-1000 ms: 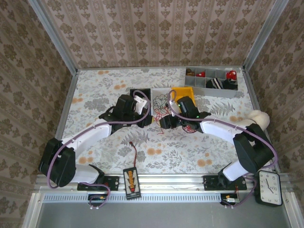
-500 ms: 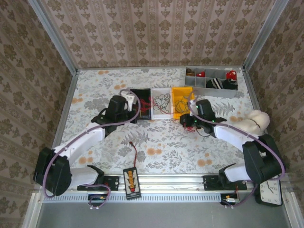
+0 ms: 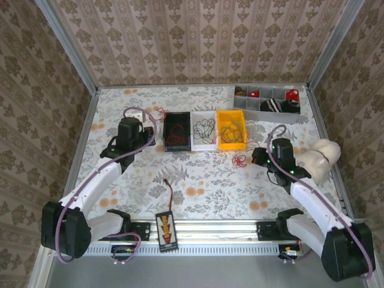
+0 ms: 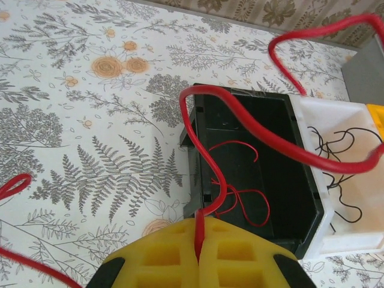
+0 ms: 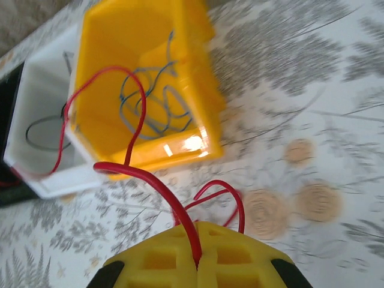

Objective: Untangle the cables

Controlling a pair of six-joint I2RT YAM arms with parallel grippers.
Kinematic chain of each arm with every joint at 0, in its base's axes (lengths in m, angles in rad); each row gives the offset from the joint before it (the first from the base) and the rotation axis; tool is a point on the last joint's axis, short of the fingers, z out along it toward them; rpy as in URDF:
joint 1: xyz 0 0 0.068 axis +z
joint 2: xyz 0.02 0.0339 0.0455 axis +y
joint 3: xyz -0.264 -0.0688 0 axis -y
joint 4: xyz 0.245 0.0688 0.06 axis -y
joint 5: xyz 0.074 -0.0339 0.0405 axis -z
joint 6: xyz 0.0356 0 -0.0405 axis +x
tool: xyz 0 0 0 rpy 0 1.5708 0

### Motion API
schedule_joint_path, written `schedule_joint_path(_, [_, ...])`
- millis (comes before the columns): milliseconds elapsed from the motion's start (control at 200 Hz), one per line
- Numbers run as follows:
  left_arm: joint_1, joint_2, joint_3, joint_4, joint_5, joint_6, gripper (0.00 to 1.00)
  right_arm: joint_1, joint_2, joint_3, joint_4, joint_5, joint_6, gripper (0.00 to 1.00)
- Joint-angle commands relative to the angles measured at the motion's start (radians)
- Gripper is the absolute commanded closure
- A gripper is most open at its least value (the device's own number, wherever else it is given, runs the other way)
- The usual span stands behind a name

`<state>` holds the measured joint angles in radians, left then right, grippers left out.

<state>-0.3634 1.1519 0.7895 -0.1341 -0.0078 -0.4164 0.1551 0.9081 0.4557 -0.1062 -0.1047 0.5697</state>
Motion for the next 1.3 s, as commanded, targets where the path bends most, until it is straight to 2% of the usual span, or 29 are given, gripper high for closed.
schedule_joint_path(0, [0.004, 0.039, 0.068, 0.028, 0.141, 0.01, 1.0, -0.022, -0.07, -0.017, -0.1, 0.082, 0.015, 1.0])
schedule_joint_path(95, [-0.004, 0.1, 0.113, 0.067, 0.297, -0.005, 1.0, -0.026, -0.092, -0.027, -0.127, 0.085, 0.009, 1.0])
schedule_joint_path(225, [-0.025, 0.189, 0.128, 0.256, 0.497, -0.066, 1.0, -0.028, -0.097, -0.037, -0.133, 0.086, 0.018, 1.0])
schedule_joint_path(505, [-0.016, 0.448, 0.144, 0.623, 0.686, -0.251, 1.0, -0.029, -0.089, -0.008, -0.148, 0.074, -0.006, 1.0])
schedule_joint_path(635, [0.014, 0.533, 0.101, 0.783, 0.721, -0.358, 1.0, -0.029, -0.087, 0.009, -0.161, 0.077, -0.026, 1.0])
schedule_joint_path(695, [0.029, 0.553, 0.075, 0.832, 0.716, -0.402, 1.0, -0.029, -0.086, 0.011, -0.164, 0.075, -0.027, 1.0])
schedule_joint_path(770, [0.039, 0.544, 0.049, 0.818, 0.679, -0.393, 1.0, -0.029, -0.082, 0.01, -0.162, 0.071, -0.027, 1.0])
schedule_joint_path(940, [0.011, 0.508, 0.107, 0.501, 0.539, -0.238, 1.0, -0.029, -0.076, 0.012, -0.162, 0.071, -0.024, 1.0])
schedule_joint_path(1090, [0.013, 0.489, 0.1, 0.436, 0.513, -0.246, 1.0, -0.029, -0.076, 0.02, -0.173, 0.075, -0.033, 1.0])
schedule_joint_path(1295, [0.012, 0.432, 0.1, 0.295, 0.411, -0.219, 1.0, -0.029, -0.086, 0.015, -0.182, 0.081, -0.04, 1.0])
